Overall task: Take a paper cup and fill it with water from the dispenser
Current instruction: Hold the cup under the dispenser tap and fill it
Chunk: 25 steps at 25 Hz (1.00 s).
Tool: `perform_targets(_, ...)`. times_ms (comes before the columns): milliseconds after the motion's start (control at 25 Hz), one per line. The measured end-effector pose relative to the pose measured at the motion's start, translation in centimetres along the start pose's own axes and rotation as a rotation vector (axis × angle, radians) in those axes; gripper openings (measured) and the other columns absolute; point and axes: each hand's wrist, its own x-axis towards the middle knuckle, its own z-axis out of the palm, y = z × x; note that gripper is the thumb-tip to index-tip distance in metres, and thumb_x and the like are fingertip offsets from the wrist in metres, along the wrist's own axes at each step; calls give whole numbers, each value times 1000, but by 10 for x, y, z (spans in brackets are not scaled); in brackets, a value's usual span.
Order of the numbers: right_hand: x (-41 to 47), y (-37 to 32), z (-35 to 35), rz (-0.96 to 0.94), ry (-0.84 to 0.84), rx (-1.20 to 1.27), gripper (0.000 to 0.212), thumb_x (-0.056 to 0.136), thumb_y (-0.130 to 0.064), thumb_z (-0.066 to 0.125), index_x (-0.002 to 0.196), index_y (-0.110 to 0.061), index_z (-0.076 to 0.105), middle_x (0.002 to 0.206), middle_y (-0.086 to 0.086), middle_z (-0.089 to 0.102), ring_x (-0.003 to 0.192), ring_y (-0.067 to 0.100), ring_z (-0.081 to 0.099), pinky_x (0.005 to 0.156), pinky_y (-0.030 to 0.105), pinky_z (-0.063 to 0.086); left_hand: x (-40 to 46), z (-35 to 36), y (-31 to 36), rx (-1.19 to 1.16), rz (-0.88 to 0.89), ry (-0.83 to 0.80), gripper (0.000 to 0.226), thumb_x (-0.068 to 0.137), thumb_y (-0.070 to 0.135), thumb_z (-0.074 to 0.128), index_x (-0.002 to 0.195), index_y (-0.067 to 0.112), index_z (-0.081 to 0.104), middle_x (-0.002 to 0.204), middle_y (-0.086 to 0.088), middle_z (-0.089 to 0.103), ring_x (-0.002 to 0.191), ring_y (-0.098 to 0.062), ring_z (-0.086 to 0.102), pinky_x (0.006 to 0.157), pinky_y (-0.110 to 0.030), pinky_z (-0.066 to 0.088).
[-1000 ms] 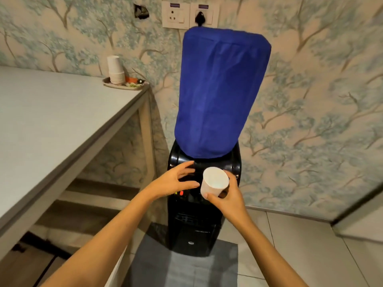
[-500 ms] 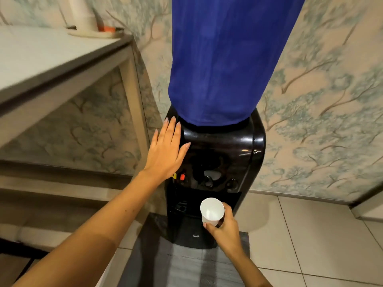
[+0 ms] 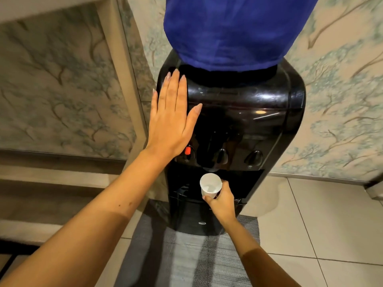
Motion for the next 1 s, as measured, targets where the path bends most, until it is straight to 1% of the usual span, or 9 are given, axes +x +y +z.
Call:
perform_targets(160, -3, 0, 2, 22, -23, 19, 72, 64, -14, 83, 123, -13, 42, 124, 6, 52, 120, 26, 48, 96, 33, 43, 0, 1, -1, 8, 9, 20, 66, 101, 49, 22, 153, 10, 11, 163, -9, 9, 151, -21, 3, 122, -43, 2)
perform_targets(240, -16, -9, -3, 33, 56, 33, 90, 62, -20, 85, 136, -10, 35, 135, 9, 43, 128, 27, 39, 105, 37, 34, 1, -1, 0, 9, 10, 6, 67, 101, 49, 23, 153, 10, 11, 163, -9, 9, 151, -22, 3, 122, -44, 2)
perform_targets(280, -28, -16, -9, 9, 132, 32, 89, 64, -27, 84, 136, -10, 35, 135, 9, 41, 127, 27, 38, 105, 38, 34, 0, -3, 0, 8, 9, -3, 66, 101, 48, 23, 153, 9, 11, 163, -10, 9, 151, -22, 3, 122, -45, 3)
perform_targets(440, -68, -65, -46, -334, 482, -7, 53, 75, -44, 67, 113, -14, 45, 113, 10, 47, 107, 27, 44, 95, 36, 37, -1, -7, 1, 34, 1, -47, 67, 100, 50, 21, 153, 9, 11, 163, -11, 9, 151, -23, 3, 122, -47, 5)
perform_targets(520, -66, -100, -76, -487, 577, -96, 61, 73, -46, 71, 116, -14, 41, 119, 16, 45, 113, 32, 42, 101, 31, 26, 1, -12, 4, 33, -7, -80, 68, 100, 50, 21, 153, 8, 11, 163, -12, 9, 151, -24, 3, 123, -48, 7)
perform_targets(640, -41, -142, -110, -602, 527, -511, 96, 66, -62, 70, 138, -18, 23, 147, 16, 16, 139, 36, 15, 113, 43, 5, 1, -18, 7, 32, -17, -110, 67, 101, 48, 24, 153, 7, 11, 163, -13, 9, 151, -25, 3, 122, -49, 8)
perform_targets(760, -18, -166, -125, -581, 387, -802, 127, 54, -60, 77, 149, -21, 3, 155, 21, -2, 142, 34, -14, 111, 51, -13, 1, -20, 9, 41, -21, -135, 67, 101, 48, 24, 153, 7, 10, 163, -13, 8, 151, -25, 3, 122, -49, 6)
perform_targets(840, -12, -172, -129, -557, 314, -851, 133, 52, -59, 80, 150, -21, -2, 156, 23, -4, 141, 35, -19, 110, 53, -15, 2, -22, 9, 48, -26, -146, 67, 101, 48, 23, 153, 7, 10, 163, -13, 8, 151, -26, 3, 122, -48, 6)
perform_targets(1000, -7, -169, -131, -565, 301, -897, 129, 55, -62, 77, 150, -19, 1, 155, 25, -1, 141, 40, -12, 111, 52, -13, 3, -21, 9, 61, -24, -136, 67, 102, 48, 24, 152, 6, 13, 162, -15, 11, 151, -28, 6, 122, -50, 8)
